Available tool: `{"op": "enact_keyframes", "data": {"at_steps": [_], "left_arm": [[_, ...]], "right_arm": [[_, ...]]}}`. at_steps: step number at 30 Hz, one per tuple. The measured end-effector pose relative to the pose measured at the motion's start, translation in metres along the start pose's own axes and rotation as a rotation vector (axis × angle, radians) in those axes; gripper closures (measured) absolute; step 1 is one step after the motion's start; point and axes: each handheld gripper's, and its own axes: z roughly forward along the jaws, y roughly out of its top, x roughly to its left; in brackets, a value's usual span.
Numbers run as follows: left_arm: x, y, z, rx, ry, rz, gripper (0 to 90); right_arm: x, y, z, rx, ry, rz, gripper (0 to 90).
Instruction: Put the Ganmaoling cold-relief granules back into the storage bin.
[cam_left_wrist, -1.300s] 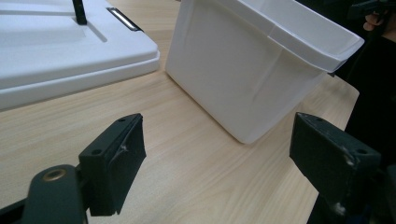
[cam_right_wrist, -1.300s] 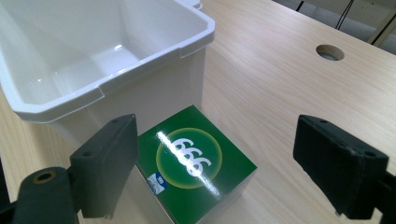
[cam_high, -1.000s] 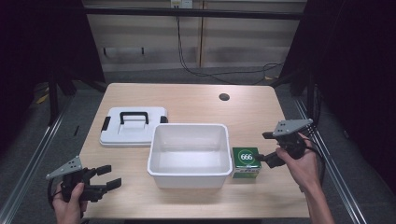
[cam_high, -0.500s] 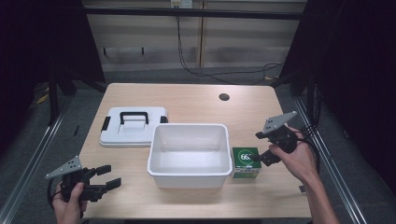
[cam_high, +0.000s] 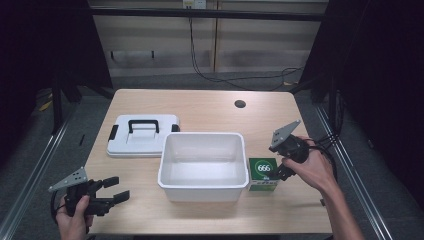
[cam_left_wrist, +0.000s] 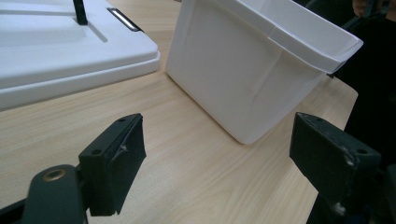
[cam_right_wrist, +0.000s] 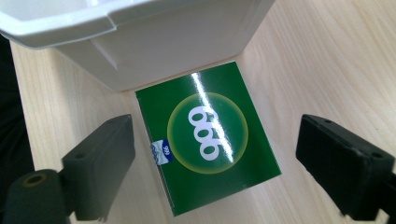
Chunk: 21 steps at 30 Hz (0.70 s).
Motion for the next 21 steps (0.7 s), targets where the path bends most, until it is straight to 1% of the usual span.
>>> {"op": "enact_keyframes", "data": {"at_steps": [4,5,6,7,8,10,11,12,13,14,15,18,19,21], "left_arm": [[0.0,0.0,0.0,-0.002,0.0,-0.001,18.3],[0.0,0.0,0.0,-0.002,-0.001,-0.001,18.2],[0.0,0.0,0.0,-0.001,-0.001,-0.001,18.2],[0.0,0.0,0.0,-0.001,-0.002,-0.001,18.2],[0.0,0.0,0.0,0.001,-0.001,-0.001,18.2],[0.0,0.0,0.0,0.005,0.0,0.004,18.2],[0.0,0.0,0.0,0.005,0.001,0.004,18.2],[0.0,0.0,0.0,0.007,0.0,0.001,18.2],[0.0,0.0,0.0,0.007,0.0,0.0,18.2],[0.0,0.0,0.0,0.007,0.0,0.0,18.2],[0.0,0.0,0.0,0.006,-0.001,0.001,18.2],[0.0,0.0,0.0,0.007,-0.002,-0.001,18.2],[0.0,0.0,0.0,0.006,0.001,0.0,18.2],[0.0,0.0,0.001,0.006,-0.001,-0.001,18.2]], "right_arm": [[0.0,0.003,0.006,0.015,0.022,-0.034,8.5],[0.0,0.004,0.007,0.026,0.029,-0.039,8.5],[0.0,0.005,0.011,0.057,0.049,-0.062,8.5],[0.0,0.005,0.011,0.057,0.049,-0.062,8.5],[0.0,0.006,0.012,0.072,0.059,-0.064,8.5],[0.0,0.007,0.015,0.105,0.057,-0.078,8.5],[0.0,0.007,0.015,0.105,0.057,-0.078,8.5],[-0.001,0.008,0.018,0.129,0.057,-0.081,8.5],[-0.002,0.007,0.019,0.132,0.058,-0.092,8.5],[-0.002,0.007,0.019,0.132,0.058,-0.092,8.5],[-0.003,0.007,0.021,0.15,0.063,-0.097,8.4],[-0.003,0.007,0.022,0.163,0.071,-0.099,8.4],[-0.004,0.008,0.024,0.163,0.071,-0.111,8.4],[-0.004,0.008,0.026,0.17,0.074,-0.119,8.4]]}}
